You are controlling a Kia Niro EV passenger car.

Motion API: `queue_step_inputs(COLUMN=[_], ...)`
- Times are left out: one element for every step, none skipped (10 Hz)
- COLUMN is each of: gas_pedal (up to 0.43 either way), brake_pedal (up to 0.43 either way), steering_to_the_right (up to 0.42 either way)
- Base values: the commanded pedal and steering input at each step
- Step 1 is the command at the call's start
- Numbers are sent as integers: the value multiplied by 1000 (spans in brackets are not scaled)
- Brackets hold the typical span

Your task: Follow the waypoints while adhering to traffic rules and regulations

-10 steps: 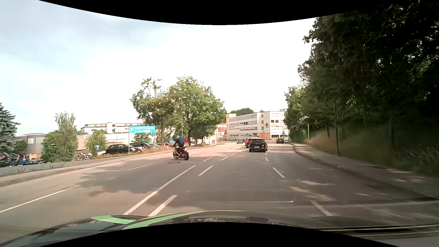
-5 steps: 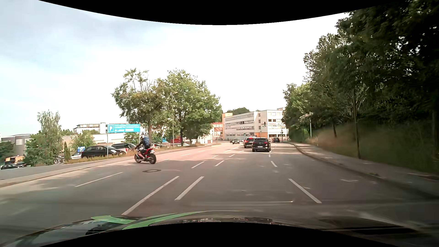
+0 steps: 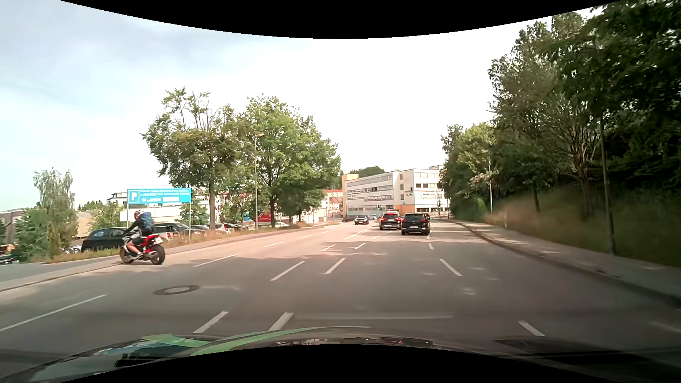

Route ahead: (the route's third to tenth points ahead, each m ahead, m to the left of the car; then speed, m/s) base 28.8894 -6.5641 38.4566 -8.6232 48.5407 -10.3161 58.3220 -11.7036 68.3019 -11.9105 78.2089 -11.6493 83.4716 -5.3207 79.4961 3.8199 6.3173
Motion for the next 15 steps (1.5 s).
queue_step_inputs(gas_pedal=[0,0,0,0,0,0,0,0,0,0,0,0,0,0,0], brake_pedal=[55,49,49,55,55,55,55,55,61,61,61,67,79,85,98], steering_to_the_right=[19,24,31,34,34,34,34,34,36,36,37,36,36,36,36])
